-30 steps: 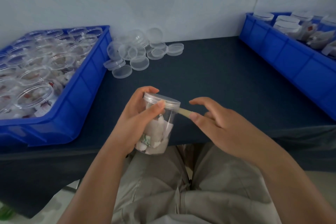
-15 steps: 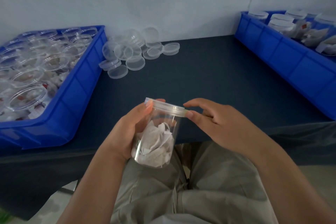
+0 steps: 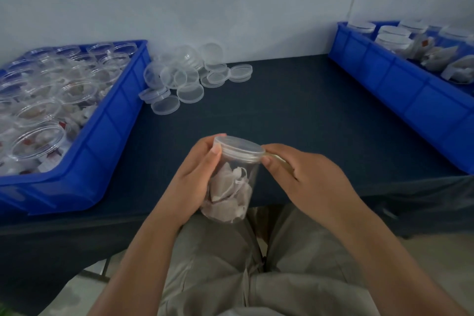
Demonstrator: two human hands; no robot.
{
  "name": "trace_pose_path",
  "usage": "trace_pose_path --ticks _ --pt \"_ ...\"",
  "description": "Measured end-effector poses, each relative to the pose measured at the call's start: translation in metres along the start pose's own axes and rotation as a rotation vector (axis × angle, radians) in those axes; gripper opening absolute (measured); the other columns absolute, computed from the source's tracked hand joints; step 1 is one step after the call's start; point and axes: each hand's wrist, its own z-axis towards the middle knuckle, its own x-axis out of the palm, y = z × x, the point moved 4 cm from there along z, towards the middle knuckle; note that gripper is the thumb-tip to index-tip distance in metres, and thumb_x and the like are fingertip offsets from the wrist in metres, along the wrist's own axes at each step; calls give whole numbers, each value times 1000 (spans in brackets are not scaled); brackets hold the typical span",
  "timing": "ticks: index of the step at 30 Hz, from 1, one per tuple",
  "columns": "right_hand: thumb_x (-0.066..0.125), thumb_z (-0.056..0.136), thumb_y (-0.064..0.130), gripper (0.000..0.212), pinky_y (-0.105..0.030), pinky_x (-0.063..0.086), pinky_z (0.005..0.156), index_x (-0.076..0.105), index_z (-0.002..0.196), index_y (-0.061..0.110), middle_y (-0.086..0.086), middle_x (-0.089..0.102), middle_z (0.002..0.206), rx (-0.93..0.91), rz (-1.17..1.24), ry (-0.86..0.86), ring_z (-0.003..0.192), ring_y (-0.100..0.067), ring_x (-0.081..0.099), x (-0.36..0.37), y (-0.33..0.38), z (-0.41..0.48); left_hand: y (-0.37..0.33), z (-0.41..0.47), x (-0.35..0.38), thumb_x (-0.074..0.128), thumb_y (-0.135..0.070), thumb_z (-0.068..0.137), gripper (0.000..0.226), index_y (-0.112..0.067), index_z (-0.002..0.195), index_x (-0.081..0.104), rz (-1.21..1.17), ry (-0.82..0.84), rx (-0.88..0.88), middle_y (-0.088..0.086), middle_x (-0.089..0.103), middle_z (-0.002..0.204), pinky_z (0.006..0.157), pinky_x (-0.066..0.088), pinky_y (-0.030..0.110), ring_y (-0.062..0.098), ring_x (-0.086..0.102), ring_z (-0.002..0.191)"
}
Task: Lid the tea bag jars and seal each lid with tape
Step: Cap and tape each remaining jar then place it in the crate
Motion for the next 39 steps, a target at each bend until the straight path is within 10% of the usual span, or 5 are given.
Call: trace_pose_path --ticks 6,11,20,32,39 --pt "19 103 72 59 -38 56 74 58 137 44 10 71 88 -2 -99 -37 80 -9 67 4 10 -3 -10 -5 11 35 -63 103 61 -48 162 31 253 -162 126 -61 44 129 103 38 15 -27 43 129" --pt "23 106 69 52 -38 55 68 59 133 41 9 68 81 -31 -115 -66 73 -11 65 8 19 -7 -19 -9 16 57 -100 67 98 -52 150 35 443 -263 164 -39 52 132 87 44 8 -18 51 123" --pt "22 97 82 60 -33 58 75 61 128 48 20 72 97 -49 126 181 89 1 68 -5 -7 -3 -14 -2 -7 73 -77 72 77 -49 142 55 128 -226 31 -17 73 109 69 58 15 7 74 98" --pt "28 95 82 58 -27 47 66 67 111 43 20 66 87 -39 90 134 84 -2 62 -7 -16 6 8 -5 -3 80 -75 78 83 -34 147 58 -312 66 -184 19 74 129 96 58 51 36 73 119" --pt "23 101 81 57 -25 54 82 39 151 58 31 69 110 -124 45 110 101 7 63 -5 -12 3 8 -2 1 76 -74 82 71 -22 130 74 -253 142 -112 17 75 124 85 62 39 31 75 108"
